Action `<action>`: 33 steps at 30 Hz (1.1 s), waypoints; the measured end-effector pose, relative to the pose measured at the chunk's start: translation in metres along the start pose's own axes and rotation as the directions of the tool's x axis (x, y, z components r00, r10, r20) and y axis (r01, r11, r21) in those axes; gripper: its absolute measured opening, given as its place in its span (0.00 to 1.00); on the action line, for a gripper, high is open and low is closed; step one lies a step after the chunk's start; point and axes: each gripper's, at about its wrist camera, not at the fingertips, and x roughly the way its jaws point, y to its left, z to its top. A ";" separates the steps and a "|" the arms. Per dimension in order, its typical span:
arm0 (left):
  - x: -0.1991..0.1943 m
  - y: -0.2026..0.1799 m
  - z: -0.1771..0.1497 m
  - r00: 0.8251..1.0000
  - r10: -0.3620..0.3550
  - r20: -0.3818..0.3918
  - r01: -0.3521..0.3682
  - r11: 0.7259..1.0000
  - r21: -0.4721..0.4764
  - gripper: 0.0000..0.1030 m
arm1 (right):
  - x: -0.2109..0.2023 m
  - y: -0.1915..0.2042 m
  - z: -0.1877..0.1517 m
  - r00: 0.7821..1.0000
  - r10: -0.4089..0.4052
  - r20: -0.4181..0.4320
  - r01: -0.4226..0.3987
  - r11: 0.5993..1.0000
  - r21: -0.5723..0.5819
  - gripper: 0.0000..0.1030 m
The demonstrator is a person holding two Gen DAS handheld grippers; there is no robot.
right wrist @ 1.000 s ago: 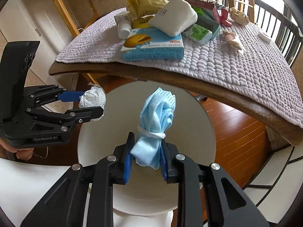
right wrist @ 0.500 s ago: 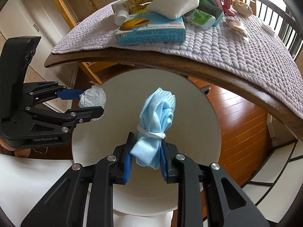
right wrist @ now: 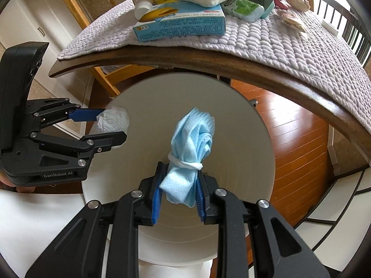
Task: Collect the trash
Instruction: 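Carry the white tissue and blue mask with both tools over the bin, then open both tools to drop the tissue and mask into the bin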
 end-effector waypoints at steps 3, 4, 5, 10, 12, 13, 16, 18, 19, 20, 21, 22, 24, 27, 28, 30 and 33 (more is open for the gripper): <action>0.002 0.002 -0.002 1.000 0.002 -0.006 -0.002 1.000 0.000 0.53 | 0.004 0.000 0.000 1.000 0.000 -0.004 0.000 1.000 0.003 0.24; 0.003 0.002 -0.004 1.000 0.003 -0.009 -0.003 1.000 0.000 0.53 | 0.005 0.000 0.000 1.000 0.001 -0.006 0.000 1.000 0.004 0.24; 0.004 0.003 -0.002 1.000 0.003 -0.011 -0.003 1.000 0.000 0.53 | 0.006 0.000 0.000 1.000 0.001 -0.007 -0.001 1.000 0.004 0.24; 0.006 0.006 -0.001 1.000 0.008 -0.022 -0.008 1.000 0.001 0.53 | 0.016 -0.001 -0.003 1.000 -0.002 -0.018 0.002 1.000 0.009 0.24; 0.009 0.006 -0.001 1.000 0.011 -0.026 -0.011 1.000 0.003 0.53 | 0.019 -0.001 -0.002 1.000 -0.003 -0.023 0.003 1.000 0.013 0.24; 0.009 0.005 -0.001 1.000 0.014 -0.028 -0.014 1.000 0.004 0.53 | 0.019 -0.001 -0.002 1.000 -0.003 -0.024 0.003 1.000 0.013 0.24; 0.012 0.006 -0.002 0.999 0.017 -0.033 -0.017 1.000 0.007 0.53 | 0.021 -0.002 -0.002 1.000 -0.005 -0.030 0.005 1.000 0.014 0.24; 0.014 0.006 -0.002 0.999 0.019 -0.036 -0.019 1.000 0.009 0.53 | 0.024 -0.002 -0.002 0.999 -0.005 -0.034 0.005 1.000 0.016 0.24; 0.015 0.006 -0.002 0.999 0.021 -0.038 -0.020 1.000 0.010 0.53 | 0.024 -0.002 -0.002 0.999 -0.004 -0.036 0.005 1.000 0.017 0.24; 0.015 0.006 -0.003 0.999 0.022 -0.040 -0.021 1.000 0.011 0.53 | 0.025 -0.003 -0.002 0.999 -0.004 -0.038 0.004 1.000 0.019 0.24; 0.016 0.006 -0.003 0.999 0.023 -0.042 -0.022 1.000 0.012 0.53 | 0.026 -0.003 -0.001 0.999 -0.003 -0.040 0.004 1.000 0.020 0.24; 0.017 0.005 -0.003 0.999 0.024 -0.043 -0.023 1.000 0.013 0.53 | 0.027 -0.004 -0.001 0.999 -0.003 -0.041 0.004 1.000 0.021 0.24; 0.017 0.005 -0.002 0.999 0.025 -0.045 -0.025 1.000 0.015 0.53 | 0.029 -0.005 -0.002 0.999 -0.003 -0.043 0.004 1.000 0.023 0.24; 0.018 0.005 -0.002 0.998 0.029 -0.047 -0.028 0.999 0.018 0.53 | 0.029 -0.004 -0.001 0.999 -0.003 -0.044 0.004 1.000 0.023 0.24; 0.018 0.005 -0.002 0.998 0.030 -0.047 -0.029 0.999 0.020 0.53 | 0.029 -0.004 -0.001 0.999 -0.003 -0.044 0.004 1.000 0.024 0.24; 0.019 0.005 -0.002 0.998 0.031 -0.047 -0.030 0.999 0.023 0.53 | 0.030 -0.004 -0.001 0.999 -0.003 -0.044 0.005 1.000 0.024 0.24; 0.020 0.005 -0.002 0.998 0.033 -0.046 -0.031 0.999 0.027 0.53 | 0.030 -0.006 -0.002 0.999 -0.004 -0.045 0.005 1.000 0.027 0.24</action>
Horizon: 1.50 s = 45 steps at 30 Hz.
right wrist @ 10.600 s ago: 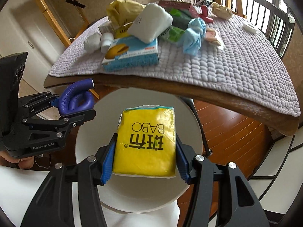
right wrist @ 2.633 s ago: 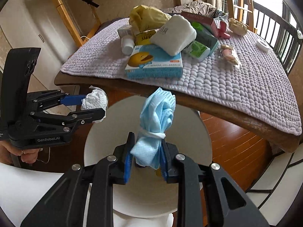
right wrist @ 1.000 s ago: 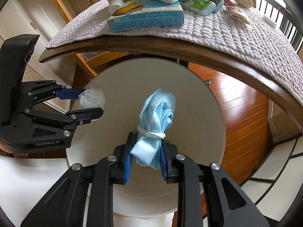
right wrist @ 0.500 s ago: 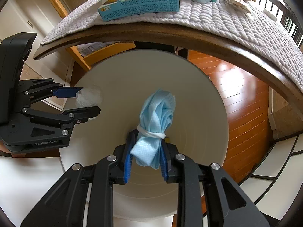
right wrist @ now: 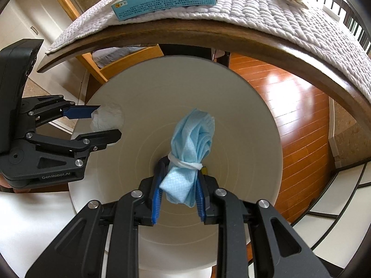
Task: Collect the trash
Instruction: 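Open both tools to drop the tissue and mask into the bin, then move both open tools up from the bin toward the cluttered blanket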
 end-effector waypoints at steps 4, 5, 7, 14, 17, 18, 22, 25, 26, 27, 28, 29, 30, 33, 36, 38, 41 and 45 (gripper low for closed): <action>0.001 -0.003 0.001 1.000 0.002 -0.001 -0.002 1.000 0.002 0.53 | -0.002 -0.001 0.000 1.000 0.000 0.000 0.000 1.000 0.001 0.24; 0.001 -0.003 0.001 1.000 0.002 -0.002 -0.002 1.000 0.002 0.53 | -0.002 -0.001 -0.001 1.000 0.000 0.000 0.000 1.000 0.001 0.24; 0.001 -0.003 0.001 1.000 0.002 -0.002 -0.002 1.000 0.002 0.53 | -0.002 -0.002 -0.001 1.000 0.000 0.000 0.000 1.000 0.003 0.24; -0.004 -0.002 0.002 1.000 -0.002 0.024 0.002 1.000 0.013 0.81 | -0.010 -0.010 -0.001 0.999 -0.032 0.036 0.030 0.999 0.034 0.78; -0.008 -0.001 0.001 0.999 -0.005 0.036 0.005 1.000 0.008 0.81 | -0.021 -0.014 0.000 0.997 -0.035 0.064 0.032 0.998 0.051 0.79; -0.009 0.001 0.001 0.999 -0.006 0.040 0.005 1.000 0.004 0.82 | -0.023 -0.015 0.000 0.997 -0.044 0.069 0.041 0.998 0.054 0.79; -0.019 0.007 0.000 0.998 -0.008 0.067 0.009 1.000 -0.015 0.89 | -0.039 -0.015 0.001 0.986 -0.118 0.115 0.116 0.993 0.029 0.88; -0.034 0.008 0.002 0.994 0.003 0.107 -0.001 1.000 -0.016 0.93 | -0.058 -0.009 0.002 0.962 -0.205 0.183 0.211 0.977 -0.014 0.94; -0.040 0.009 0.002 0.992 0.005 0.124 -0.003 1.000 -0.015 0.93 | -0.066 -0.007 0.003 0.954 -0.219 0.206 0.229 0.973 -0.025 0.94; -0.048 0.009 0.003 0.989 0.006 0.145 -0.004 1.000 -0.014 0.93 | -0.075 -0.006 0.004 0.945 -0.228 0.235 0.242 0.970 -0.033 0.95; -0.056 0.008 0.005 0.986 0.006 0.169 -0.004 1.000 -0.012 0.94 | -0.083 -0.006 0.007 0.939 -0.228 0.258 0.245 0.969 -0.037 0.96; -0.062 0.008 0.007 0.982 0.006 0.188 -0.004 1.000 -0.012 0.98 | -0.089 -0.006 0.008 0.934 -0.227 0.276 0.246 0.969 -0.035 0.96; -0.073 0.007 0.010 0.974 0.012 0.227 -0.010 1.000 -0.012 0.99 | -0.098 -0.009 0.013 0.926 -0.230 0.300 0.250 0.968 -0.027 0.96; -0.089 0.005 0.020 0.958 0.026 0.286 -0.025 1.000 -0.008 0.99 | -0.114 -0.021 0.028 0.905 -0.256 0.340 0.270 0.963 0.008 0.96; -0.100 0.003 0.032 0.941 0.035 0.338 -0.033 0.999 -0.011 0.99 | -0.124 -0.038 0.045 0.887 -0.289 0.361 0.289 0.956 0.055 0.96; -0.101 0.002 0.043 0.934 0.023 0.357 -0.019 1.000 -0.014 0.99 | -0.123 -0.051 0.059 0.879 -0.307 0.364 0.299 0.951 0.080 0.96; -0.096 -0.001 0.060 0.930 0.024 0.368 -0.016 1.000 -0.023 0.99 | -0.122 -0.065 0.075 0.879 -0.317 0.355 0.303 0.948 0.096 0.96; -0.085 -0.007 0.080 0.933 0.020 0.360 -0.013 1.000 -0.024 0.99 | -0.112 -0.081 0.093 0.893 -0.293 0.341 0.269 0.956 0.117 0.96</action>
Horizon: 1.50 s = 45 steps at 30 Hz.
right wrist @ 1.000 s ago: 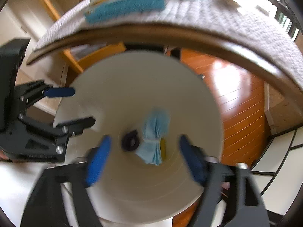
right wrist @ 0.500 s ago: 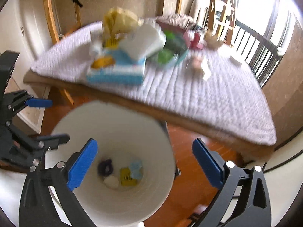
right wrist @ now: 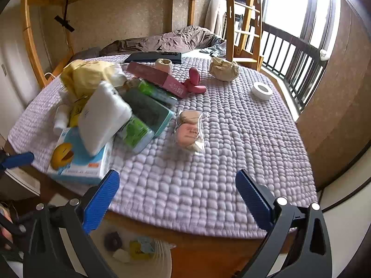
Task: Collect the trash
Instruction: 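Move both open tools up from the bin toward the cluttered blanket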
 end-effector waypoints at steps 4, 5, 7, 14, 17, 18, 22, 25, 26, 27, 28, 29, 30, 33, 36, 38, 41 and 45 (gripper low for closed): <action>0.013 -0.006 0.006 1.000 0.020 -0.002 -0.020 1.000 0.009 0.99 | 0.018 -0.011 0.009 0.999 0.042 -0.020 -0.041 0.999 0.032 0.96; 0.016 -0.007 0.008 1.000 0.026 -0.002 -0.026 1.000 0.014 0.99 | 0.023 -0.010 0.011 0.998 0.050 -0.027 -0.049 0.998 0.037 0.96; 0.022 -0.008 0.012 0.999 0.037 0.003 -0.037 0.999 0.030 0.99 | 0.031 -0.011 0.014 0.997 0.066 -0.039 -0.064 0.997 0.047 0.96; 0.036 -0.013 0.023 0.999 0.048 -0.006 -0.047 0.998 0.043 0.99 | 0.057 -0.011 0.027 0.994 0.087 -0.067 -0.084 0.996 0.039 0.96; 0.042 -0.015 0.026 0.997 0.083 0.001 -0.083 0.995 0.050 0.99 | 0.066 -0.011 0.030 0.992 0.101 -0.079 -0.098 0.994 0.040 0.96; 0.043 -0.016 0.026 0.996 0.085 0.004 -0.085 0.995 0.050 0.99 | 0.068 -0.011 0.031 0.991 0.112 -0.078 -0.109 0.993 0.042 0.96; 0.050 -0.021 0.028 0.993 0.116 0.012 -0.116 0.990 0.076 0.99 | 0.069 -0.012 0.032 0.990 0.123 -0.075 -0.120 0.992 0.044 0.94; 0.050 -0.024 0.024 0.991 0.135 0.020 -0.137 0.986 0.091 0.99 | 0.069 -0.013 0.032 0.989 0.131 -0.071 -0.129 0.991 0.043 0.93; 0.050 -0.024 0.024 0.990 0.138 0.022 -0.139 0.986 0.091 0.99 | 0.069 -0.013 0.032 0.989 0.133 -0.068 -0.131 0.990 0.043 0.91; 0.049 -0.023 0.025 0.991 0.135 0.021 -0.136 0.987 0.084 0.99 | 0.068 -0.014 0.032 0.988 0.137 -0.066 -0.134 0.990 0.046 0.90; 0.048 -0.022 0.026 0.991 0.130 0.020 -0.131 0.989 0.074 0.99 | 0.067 -0.016 0.033 0.988 0.141 -0.061 -0.138 0.989 0.051 0.87; 0.047 -0.021 0.027 0.992 0.121 0.019 -0.122 0.991 0.063 0.99 | 0.065 -0.018 0.034 0.988 0.144 -0.055 -0.140 0.988 0.061 0.86; 0.045 -0.020 0.028 0.994 0.106 0.019 -0.106 0.993 0.048 0.99 | 0.063 -0.022 0.034 0.988 0.145 -0.051 -0.141 0.988 0.067 0.86; 0.042 -0.015 0.031 0.997 0.083 0.007 -0.083 0.997 0.012 0.99 | 0.063 -0.028 0.037 0.989 0.143 -0.046 -0.139 0.987 0.081 0.84; 0.042 -0.014 0.032 0.997 0.079 0.006 -0.079 0.997 -0.009 0.99 | 0.066 -0.030 0.039 0.987 0.150 -0.049 -0.145 0.985 0.090 0.83; 0.044 -0.016 0.033 0.996 0.091 0.006 -0.091 0.996 -0.005 0.99 | 0.069 -0.032 0.040 0.987 0.154 -0.050 -0.149 0.984 0.095 0.83; 0.045 -0.020 0.032 0.994 0.112 -0.002 -0.112 0.994 0.013 0.99 | 0.068 -0.032 0.041 0.986 0.161 -0.049 -0.156 0.983 0.098 0.83; 0.039 -0.017 0.036 0.995 0.094 -0.046 -0.095 0.995 -0.024 0.99 | 0.068 -0.034 0.042 0.985 0.167 -0.048 -0.160 0.981 0.112 0.83</action>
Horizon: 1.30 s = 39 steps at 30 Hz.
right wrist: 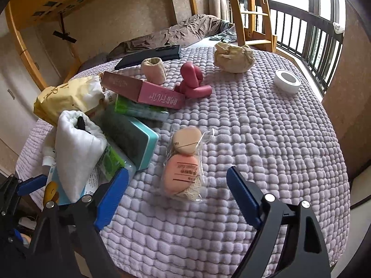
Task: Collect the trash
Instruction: 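Move both open tools up from the bin toward the cluttered blanket, then grasp the blue medicine box with the left tool while the right tool grasps the pink sponge bag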
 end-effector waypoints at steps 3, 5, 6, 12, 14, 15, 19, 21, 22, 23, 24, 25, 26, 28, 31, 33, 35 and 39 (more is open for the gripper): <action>-0.005 0.011 0.009 0.995 -0.091 -0.035 0.088 0.992 -0.095 0.99 | 0.000 0.001 0.002 1.000 0.009 -0.004 -0.009 1.000 -0.006 0.83; -0.007 0.017 0.016 0.993 -0.112 -0.036 0.106 0.984 -0.140 0.99 | 0.000 0.005 0.002 1.000 0.003 -0.002 -0.004 1.000 -0.025 0.83; -0.003 0.019 0.020 0.993 -0.111 -0.050 0.102 0.982 -0.156 0.99 | 0.001 0.007 0.003 1.000 0.002 -0.002 -0.002 0.999 -0.036 0.83; 0.014 0.010 0.025 0.996 -0.021 -0.091 0.008 0.991 -0.136 0.99 | 0.003 0.009 0.006 1.000 -0.003 -0.001 0.003 0.999 -0.038 0.81; 0.016 0.008 0.027 0.997 -0.005 -0.076 -0.006 0.991 -0.137 0.99 | 0.001 0.007 0.006 1.000 0.003 0.000 -0.003 0.999 -0.038 0.76; 0.018 0.008 0.027 0.997 0.004 -0.073 -0.013 0.990 -0.137 0.99 | 0.000 0.007 0.005 1.000 -0.001 -0.002 0.001 0.999 -0.043 0.76; 0.018 0.009 0.025 0.998 0.013 -0.054 -0.021 0.990 -0.140 0.99 | 0.004 0.005 0.002 0.999 -0.024 -0.021 0.023 0.997 -0.069 0.69; 0.017 0.010 0.025 0.998 0.018 -0.055 -0.025 0.991 -0.134 0.99 | 0.009 0.004 0.002 0.999 -0.027 -0.032 0.024 0.997 -0.070 0.65; 0.016 0.010 0.024 0.998 0.023 -0.056 -0.030 0.991 -0.130 0.99 | 0.010 0.004 0.002 0.999 -0.033 -0.032 0.031 0.997 -0.072 0.63; 0.015 0.011 0.023 0.998 0.024 -0.057 -0.031 0.991 -0.128 0.99 | 0.011 0.004 0.003 0.999 -0.037 -0.028 0.035 0.997 -0.075 0.62; 0.014 0.013 0.022 0.998 0.019 -0.061 -0.027 0.991 -0.128 0.99 | 0.011 0.004 0.003 0.999 -0.039 -0.027 0.037 0.996 -0.080 0.60; 0.013 0.017 0.021 0.998 0.010 -0.067 -0.019 0.991 -0.133 0.99 | 0.012 0.004 0.004 0.999 -0.041 -0.026 0.038 0.996 -0.086 0.57; 0.012 0.018 0.021 0.997 0.005 -0.072 -0.015 0.990 -0.137 0.99 | 0.012 0.005 0.005 0.999 -0.040 -0.027 0.037 0.995 -0.094 0.52; 0.009 0.022 0.020 0.997 0.014 -0.077 -0.025 0.990 -0.138 0.99 | 0.013 0.008 0.006 0.999 -0.038 -0.027 0.034 0.992 -0.120 0.50; 0.009 0.023 0.020 0.997 0.009 -0.083 -0.021 0.990 -0.142 0.99 | 0.015 0.012 0.008 0.999 -0.047 -0.027 0.043 0.989 -0.139 0.50; 0.011 0.021 0.020 0.996 0.017 -0.085 -0.029 0.990 -0.138 0.99 | 0.016 0.014 0.008 0.998 -0.066 -0.018 0.062 0.987 -0.145 0.52; 0.014 0.017 0.022 0.996 0.029 -0.089 -0.040 0.991 -0.125 0.99 | 0.017 0.016 0.007 0.995 -0.097 -0.014 0.094 0.983 -0.155 0.57; 0.015 0.011 0.019 0.995 0.062 -0.072 -0.068 0.994 -0.089 0.99 | 0.017 0.016 0.005 0.997 -0.079 -0.022 0.075 0.984 -0.162 0.51</action>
